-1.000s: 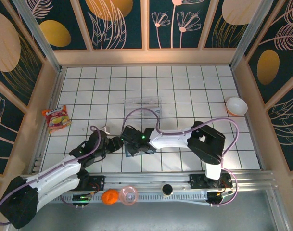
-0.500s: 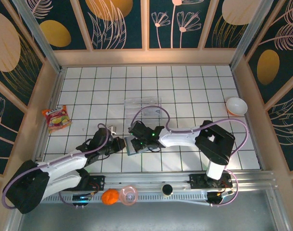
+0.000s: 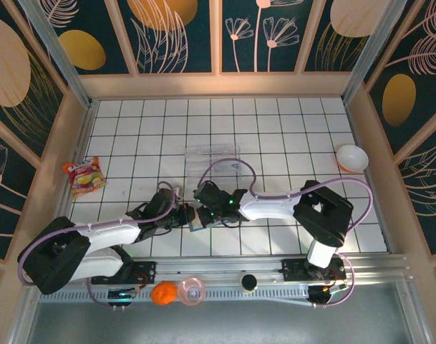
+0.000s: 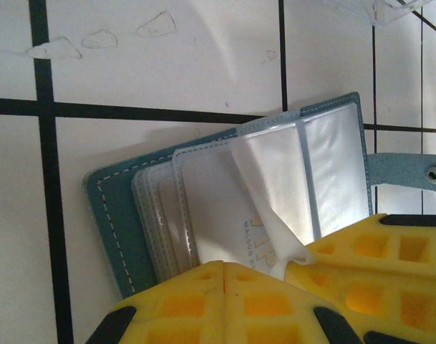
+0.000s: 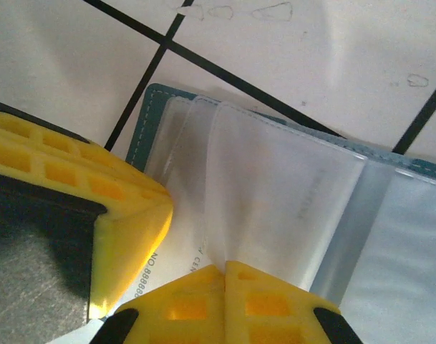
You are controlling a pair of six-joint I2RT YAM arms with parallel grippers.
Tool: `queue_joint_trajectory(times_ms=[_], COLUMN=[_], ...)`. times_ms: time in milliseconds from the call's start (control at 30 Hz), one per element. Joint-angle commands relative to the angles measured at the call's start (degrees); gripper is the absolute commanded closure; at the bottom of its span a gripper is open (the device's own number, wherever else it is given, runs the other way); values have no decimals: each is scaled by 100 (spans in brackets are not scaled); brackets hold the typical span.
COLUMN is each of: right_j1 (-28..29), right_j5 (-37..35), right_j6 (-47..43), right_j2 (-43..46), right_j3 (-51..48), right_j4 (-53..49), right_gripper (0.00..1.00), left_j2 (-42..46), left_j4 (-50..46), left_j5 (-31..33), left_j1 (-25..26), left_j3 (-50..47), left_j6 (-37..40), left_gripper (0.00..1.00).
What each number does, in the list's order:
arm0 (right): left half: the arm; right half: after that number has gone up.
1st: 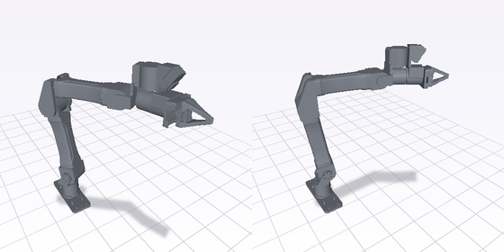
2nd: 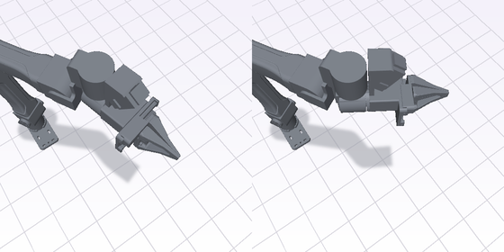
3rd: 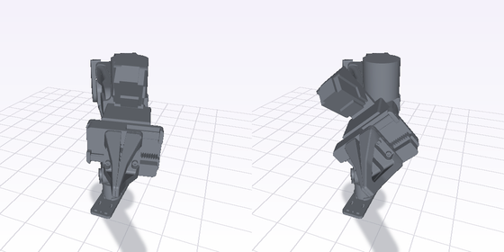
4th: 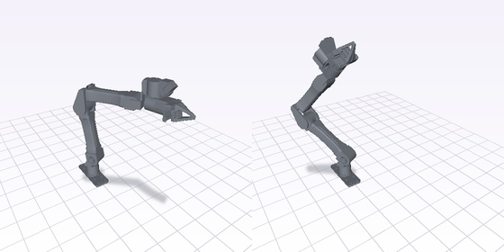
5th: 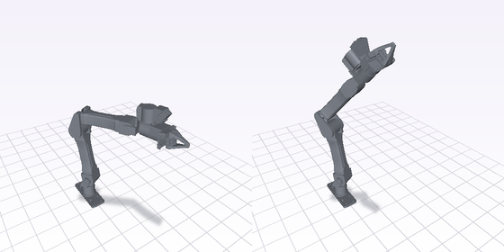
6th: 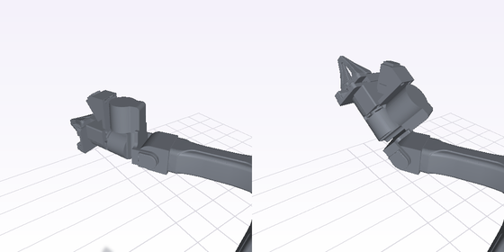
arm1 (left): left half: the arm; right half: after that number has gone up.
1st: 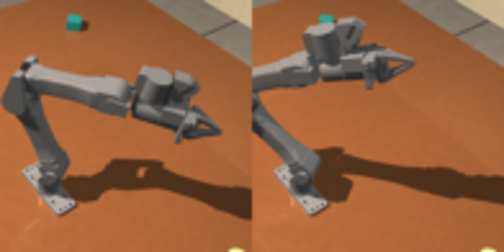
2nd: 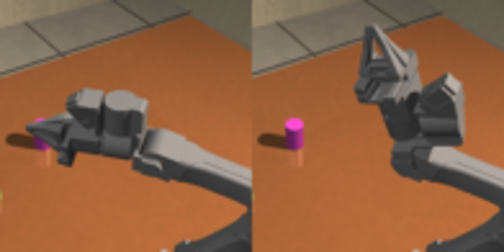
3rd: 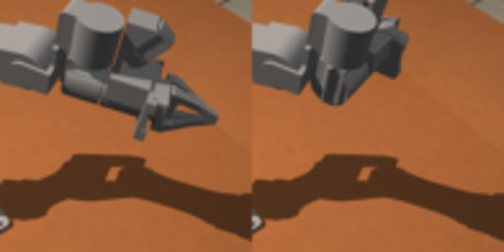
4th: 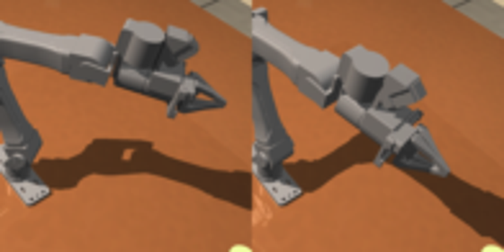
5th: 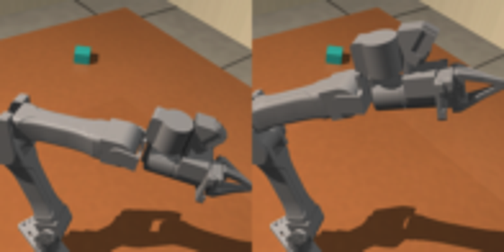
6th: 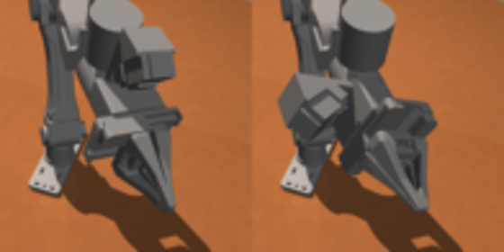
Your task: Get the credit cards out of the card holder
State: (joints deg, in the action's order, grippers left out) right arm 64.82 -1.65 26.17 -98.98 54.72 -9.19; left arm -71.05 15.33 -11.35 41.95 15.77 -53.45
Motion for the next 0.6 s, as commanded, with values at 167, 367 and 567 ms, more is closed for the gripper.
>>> queue_joint_trajectory(times_ms=[167,367,567], right_j1=[-42,-311,-407], right_j5=[-1441,-2176,-2567], right_j6=[975,1571,1843], right_j2=[626,1396,2113], right_j3=[-409,-907,-1230], right_j4=[-798,-1173,-1223], right_gripper=[73,58,57], left_j2=[-209,-153,-873], left_j4=[-248,-763,-787], left_j5=[151,195,21], left_j1=[12,225,559], left_j3=[90,704,1354], left_j6=[73,443,605], left_gripper=[100,100,100])
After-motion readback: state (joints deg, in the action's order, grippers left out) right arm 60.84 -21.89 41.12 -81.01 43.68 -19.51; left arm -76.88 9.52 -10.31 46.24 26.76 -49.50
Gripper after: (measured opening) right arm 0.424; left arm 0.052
